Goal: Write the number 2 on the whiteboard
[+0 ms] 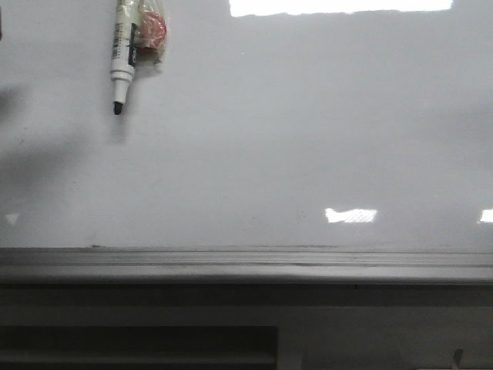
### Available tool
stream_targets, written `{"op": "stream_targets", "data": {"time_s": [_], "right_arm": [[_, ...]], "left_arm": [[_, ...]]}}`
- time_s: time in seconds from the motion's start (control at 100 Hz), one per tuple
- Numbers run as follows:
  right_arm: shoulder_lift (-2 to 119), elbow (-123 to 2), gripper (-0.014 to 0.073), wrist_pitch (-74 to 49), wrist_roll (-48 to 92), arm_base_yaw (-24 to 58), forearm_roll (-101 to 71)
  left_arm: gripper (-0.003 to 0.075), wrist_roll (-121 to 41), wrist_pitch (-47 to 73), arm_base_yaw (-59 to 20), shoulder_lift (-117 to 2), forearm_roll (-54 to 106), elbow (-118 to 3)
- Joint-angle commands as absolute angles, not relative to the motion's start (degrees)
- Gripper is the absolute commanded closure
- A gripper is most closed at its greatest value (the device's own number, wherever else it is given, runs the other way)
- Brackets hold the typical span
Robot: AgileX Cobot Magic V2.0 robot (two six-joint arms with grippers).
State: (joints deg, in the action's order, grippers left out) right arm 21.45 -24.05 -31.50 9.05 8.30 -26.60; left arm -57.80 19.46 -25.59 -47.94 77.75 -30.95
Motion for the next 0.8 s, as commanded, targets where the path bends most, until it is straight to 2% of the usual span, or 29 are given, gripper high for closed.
{"op": "stream_targets", "data": {"time_s": [0.0, 0.31, 0.64, 0.71, 0.79], "right_arm": [[22.3, -26.1, 0.013, -27.3, 9.7, 8.5, -28.0], [22.3, -26.1, 0.013, -27.2, 9.7, 8.5, -28.0], [22.3, -26.1, 0.013, -26.9, 9.7, 8.5, -28.0], [22.3, -26.1, 0.013, -26.8, 9.7, 8.5, -28.0], [22.3, -26.1, 0.013, -26.7, 9.7, 8.5, -28.0]], "left_arm": [[0.0281, -58.6, 19.8, -26.2, -51.6, 80.0, -34.8], [0.0281, -60.8, 25.3, -26.2, -61.3, 80.7, -41.7], [0.0284, -63.1, 25.7, -26.2, -66.9, 82.7, -42.2], [0.0339, -63.5, 25.7, -26.2, -67.6, 83.2, -42.2], [0.0491, -63.5, 25.7, -26.2, -67.7, 83.2, -42.2]]}}
